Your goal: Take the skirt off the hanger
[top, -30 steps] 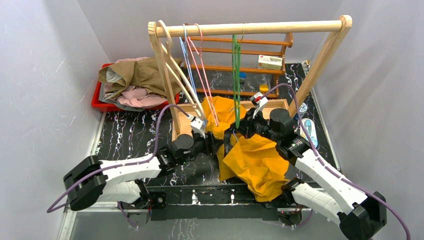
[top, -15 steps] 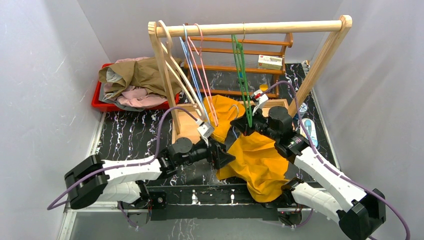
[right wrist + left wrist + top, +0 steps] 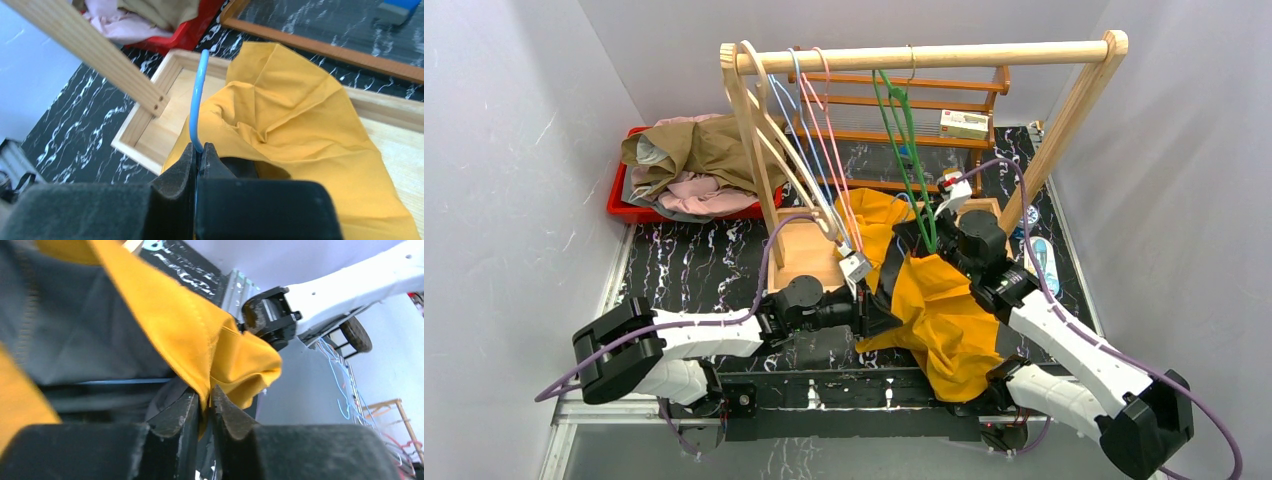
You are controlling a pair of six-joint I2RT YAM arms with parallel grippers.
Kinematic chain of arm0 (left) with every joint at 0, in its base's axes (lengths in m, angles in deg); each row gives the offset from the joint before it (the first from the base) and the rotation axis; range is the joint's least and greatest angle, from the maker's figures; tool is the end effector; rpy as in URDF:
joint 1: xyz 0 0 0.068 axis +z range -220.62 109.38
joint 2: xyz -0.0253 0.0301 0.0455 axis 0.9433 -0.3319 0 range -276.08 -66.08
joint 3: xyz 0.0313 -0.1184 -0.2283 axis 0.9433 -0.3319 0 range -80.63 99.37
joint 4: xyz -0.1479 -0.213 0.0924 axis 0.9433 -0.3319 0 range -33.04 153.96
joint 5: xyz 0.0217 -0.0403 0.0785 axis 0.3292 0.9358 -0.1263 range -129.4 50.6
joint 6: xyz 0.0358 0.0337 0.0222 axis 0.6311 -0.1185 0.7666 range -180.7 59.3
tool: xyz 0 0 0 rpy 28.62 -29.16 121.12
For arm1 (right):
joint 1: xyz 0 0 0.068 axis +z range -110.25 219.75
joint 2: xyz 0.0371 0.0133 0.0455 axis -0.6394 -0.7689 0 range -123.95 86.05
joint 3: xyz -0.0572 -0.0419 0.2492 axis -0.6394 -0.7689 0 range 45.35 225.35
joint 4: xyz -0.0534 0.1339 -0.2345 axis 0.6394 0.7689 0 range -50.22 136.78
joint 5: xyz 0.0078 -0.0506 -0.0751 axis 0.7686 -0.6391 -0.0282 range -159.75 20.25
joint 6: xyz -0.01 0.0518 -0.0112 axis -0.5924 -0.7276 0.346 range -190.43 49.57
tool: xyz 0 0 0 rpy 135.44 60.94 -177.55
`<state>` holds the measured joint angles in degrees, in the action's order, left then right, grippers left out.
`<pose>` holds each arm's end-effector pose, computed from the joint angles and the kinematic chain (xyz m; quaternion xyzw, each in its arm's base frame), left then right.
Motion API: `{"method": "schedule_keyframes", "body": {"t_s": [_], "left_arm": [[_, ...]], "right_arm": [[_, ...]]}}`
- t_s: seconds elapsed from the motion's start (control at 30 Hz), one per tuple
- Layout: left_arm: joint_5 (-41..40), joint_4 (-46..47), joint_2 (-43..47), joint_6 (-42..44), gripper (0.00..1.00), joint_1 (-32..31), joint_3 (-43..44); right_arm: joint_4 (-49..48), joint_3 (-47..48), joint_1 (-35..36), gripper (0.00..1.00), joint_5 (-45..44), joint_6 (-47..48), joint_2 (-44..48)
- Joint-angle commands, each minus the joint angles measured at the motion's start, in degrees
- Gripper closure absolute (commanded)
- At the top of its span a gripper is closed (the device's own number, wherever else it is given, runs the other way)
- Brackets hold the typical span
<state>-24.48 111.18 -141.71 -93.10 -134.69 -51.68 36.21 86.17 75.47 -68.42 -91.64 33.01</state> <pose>0.1178 -0.2632 0.2086 0.2791 0.6462 -0.5862 0.4010 0.1982 0.1436 0.3003 -0.1033 0.7513 0.3185 0.5687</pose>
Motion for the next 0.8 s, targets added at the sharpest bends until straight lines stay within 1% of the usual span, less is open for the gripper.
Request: {"method": "schedule_keyframes", "body": {"t_s": [0.0,0.1,0.2,0.27,0.43,0.57,0.67,0.77], "left_arm": [[3.87,3.67,-1.09,-0.15,0.93,-2.23,4.32],[4.41,3.56,-1.4,1.32,1.0,-4.03,5.31],[4.99,3.38,-1.97,2.93,1.0,-5.75,6.27],[4.97,2.78,-2.48,3.26,1.0,-6.34,6.84],[3.99,-0.45,-2.5,3.95,1.0,-6.82,7.52],[3.95,-2.1,-2.5,5.21,1.0,-7.39,8.32],[5.57,-4.37,-5.02,6.63,1.0,-7.84,11.51],[5.88,-5.25,-5.46,7.26,1.0,-8.48,13.05]], "right_arm": [[-14.31,1.66,0.17,1.0,-8.13,-1.63,-2.63],[-16.99,2.99,1.03,1.0,-10.66,-2.43,-6.02],[-19.47,3.87,2.1,1.0,-15.82,-4.33,-8.57],[-19.73,5.02,2.44,1.0,-19.03,-7.49,-9.94],[-16.51,8.79,2.42,1.0,-25.98,-13.13,-11.27],[-15.45,10.73,2.47,1.0,-28.78,-15.78,-12.09],[-16.07,10.99,2.55,1.0,-29.48,-18.09,-13.37],[-17.99,10.78,2.68,1.0,-28.25,-16.52,-15.11]]}}
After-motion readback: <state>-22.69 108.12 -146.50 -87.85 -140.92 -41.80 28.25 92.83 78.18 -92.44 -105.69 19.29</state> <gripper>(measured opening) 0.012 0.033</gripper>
